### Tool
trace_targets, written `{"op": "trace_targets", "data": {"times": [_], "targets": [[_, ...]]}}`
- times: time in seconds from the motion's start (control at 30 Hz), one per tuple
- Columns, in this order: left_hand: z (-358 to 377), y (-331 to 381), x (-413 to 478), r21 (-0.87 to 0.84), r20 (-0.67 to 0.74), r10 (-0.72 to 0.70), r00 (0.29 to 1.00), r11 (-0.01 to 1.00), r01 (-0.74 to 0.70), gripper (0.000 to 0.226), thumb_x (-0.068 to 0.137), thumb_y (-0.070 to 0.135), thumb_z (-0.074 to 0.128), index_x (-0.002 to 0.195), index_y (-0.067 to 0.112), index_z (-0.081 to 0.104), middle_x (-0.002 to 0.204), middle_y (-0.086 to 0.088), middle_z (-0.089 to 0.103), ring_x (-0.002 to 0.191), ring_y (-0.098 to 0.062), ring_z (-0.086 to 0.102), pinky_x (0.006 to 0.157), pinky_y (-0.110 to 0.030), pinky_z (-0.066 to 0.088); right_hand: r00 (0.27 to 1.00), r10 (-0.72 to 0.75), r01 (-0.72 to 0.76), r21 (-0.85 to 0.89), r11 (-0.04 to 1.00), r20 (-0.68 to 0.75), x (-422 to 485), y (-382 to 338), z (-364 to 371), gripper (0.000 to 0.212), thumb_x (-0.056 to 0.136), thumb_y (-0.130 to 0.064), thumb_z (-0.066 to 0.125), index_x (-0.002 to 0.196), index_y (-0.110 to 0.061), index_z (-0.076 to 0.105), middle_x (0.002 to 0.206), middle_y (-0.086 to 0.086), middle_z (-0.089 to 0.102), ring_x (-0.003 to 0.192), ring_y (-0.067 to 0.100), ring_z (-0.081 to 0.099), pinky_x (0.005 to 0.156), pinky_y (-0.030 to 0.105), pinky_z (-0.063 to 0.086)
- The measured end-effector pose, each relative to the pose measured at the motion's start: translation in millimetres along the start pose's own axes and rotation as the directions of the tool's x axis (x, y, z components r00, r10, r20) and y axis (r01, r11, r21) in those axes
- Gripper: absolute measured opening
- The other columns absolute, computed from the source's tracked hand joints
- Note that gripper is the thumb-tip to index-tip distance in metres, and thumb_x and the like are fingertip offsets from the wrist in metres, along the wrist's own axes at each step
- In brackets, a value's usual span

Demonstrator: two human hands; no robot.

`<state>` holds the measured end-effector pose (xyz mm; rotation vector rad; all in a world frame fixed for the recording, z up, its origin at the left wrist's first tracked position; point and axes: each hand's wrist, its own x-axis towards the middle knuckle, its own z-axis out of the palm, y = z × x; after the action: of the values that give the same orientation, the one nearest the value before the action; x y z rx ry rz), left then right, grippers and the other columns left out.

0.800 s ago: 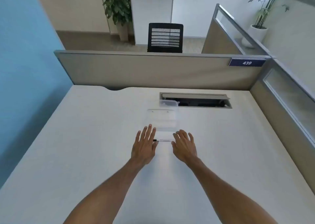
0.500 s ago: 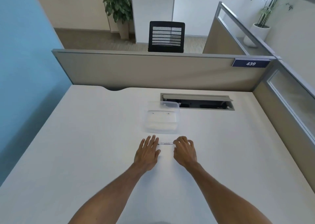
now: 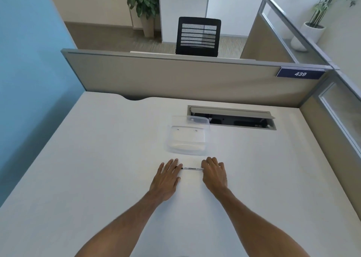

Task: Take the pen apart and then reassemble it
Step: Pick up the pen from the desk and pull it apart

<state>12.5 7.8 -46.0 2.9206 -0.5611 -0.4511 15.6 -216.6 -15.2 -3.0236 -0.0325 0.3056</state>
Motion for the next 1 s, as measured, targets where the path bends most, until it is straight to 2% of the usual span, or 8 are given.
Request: {"op": "trace_targets", "data": {"times": [0.23,0.33,0.47,0.57,0.67,0.77,0.87,1.0], "targets": [[-11,6,0,-0.025,-0.111,-0.029,0.993,0.999,0.026,0.047,0.119,0.029,0.031,0.165,0.027,0.043,0.179,0.008,0.028,0.172,-0.014,0.019,0.138,-0.031,0.015,0.999,-0.04,0.04,0.026,0.999,-0.015,-3,4,1,0.033,0.11,-0.007,0.044,0.134,-0.02,0.062,0.139,-0.006,0.061,0.138,0.02,0.052,0.112,0.034,0.04],[-12,6,0,-0.112,-0.178,-0.07,0.982,0.992,0.051,0.04,0.118,0.026,0.037,0.151,0.025,0.06,0.162,0.011,0.05,0.164,-0.012,0.034,0.129,-0.025,0.027,0.998,-0.054,0.055,0.033,0.998,-0.032,-6,5,0,0.031,0.113,-0.013,0.043,0.135,-0.022,0.062,0.139,-0.009,0.061,0.138,0.018,0.052,0.112,0.033,0.039],[-20,10,-1,-0.33,-0.165,-0.195,0.967,0.935,0.133,0.032,0.114,0.019,0.049,0.132,0.02,0.075,0.134,0.006,0.073,0.137,-0.018,0.061,0.117,-0.032,0.042,0.996,-0.074,0.077,0.059,0.995,-0.049,-11,6,-5,0.029,0.114,-0.017,0.045,0.135,-0.022,0.064,0.139,-0.011,0.063,0.138,0.017,0.053,0.111,0.033,0.041],[-27,14,-1,-0.689,-0.086,-0.365,0.927,0.694,0.209,0.025,0.109,0.009,0.06,0.121,0.009,0.082,0.124,-0.004,0.082,0.118,-0.025,0.073,0.109,-0.038,0.054,0.998,-0.053,0.058,0.147,0.987,-0.038,-16,5,-10,0.025,0.115,-0.018,0.046,0.131,-0.019,0.065,0.135,-0.009,0.066,0.134,0.018,0.055,0.109,0.035,0.043],[-32,16,-5,-0.879,-0.013,-0.468,0.884,0.427,0.213,0.022,0.104,0.001,0.066,0.118,0.001,0.082,0.119,-0.019,0.083,0.1,-0.027,0.072,0.1,-0.038,0.058,1.0,-0.004,0.004,0.338,0.941,-0.001,-21,2,-13,0.022,0.113,-0.012,0.049,0.122,-0.011,0.069,0.125,-0.001,0.072,0.123,0.025,0.061,0.107,0.04,0.049],[-38,18,-8,-0.97,0.08,-0.522,0.849,0.157,0.188,0.025,0.104,-0.004,0.066,0.126,-0.006,0.077,0.121,-0.03,0.077,0.098,-0.029,0.071,0.11,-0.049,0.061,0.998,0.049,-0.055,0.562,0.826,0.025,-26,-1,-16,0.019,0.109,-0.008,0.057,0.115,-0.003,0.074,0.115,0.009,0.078,0.109,0.028,0.068,0.1,0.042,0.055],[-42,20,-8,-0.981,0.191,-0.548,0.814,-0.115,0.153,0.033,0.103,-0.005,0.067,0.136,-0.01,0.069,0.113,-0.026,0.071,0.102,-0.034,0.07,0.116,-0.052,0.058,0.993,0.09,-0.119,0.743,0.658,0.079,-30,-3,-16,0.017,0.105,-0.002,0.063,0.109,0.004,0.078,0.104,0.022,0.082,0.087,0.024,0.067,0.094,0.045,0.06],[-46,25,-9,-0.944,0.288,-0.509,0.811,-0.292,0.152,0.038,0.106,-0.005,0.063,0.144,-0.01,0.062,0.124,-0.03,0.073,0.111,-0.036,0.069,0.12,-0.053,0.054,0.986,0.083,-0.169,0.852,0.496,0.147,-34,-5,-16,0.017,0.104,-0.001,0.067,0.108,0.01,0.08,0.104,0.032,0.081,0.079,0.026,0.066,0.082,0.039,0.059]]}}
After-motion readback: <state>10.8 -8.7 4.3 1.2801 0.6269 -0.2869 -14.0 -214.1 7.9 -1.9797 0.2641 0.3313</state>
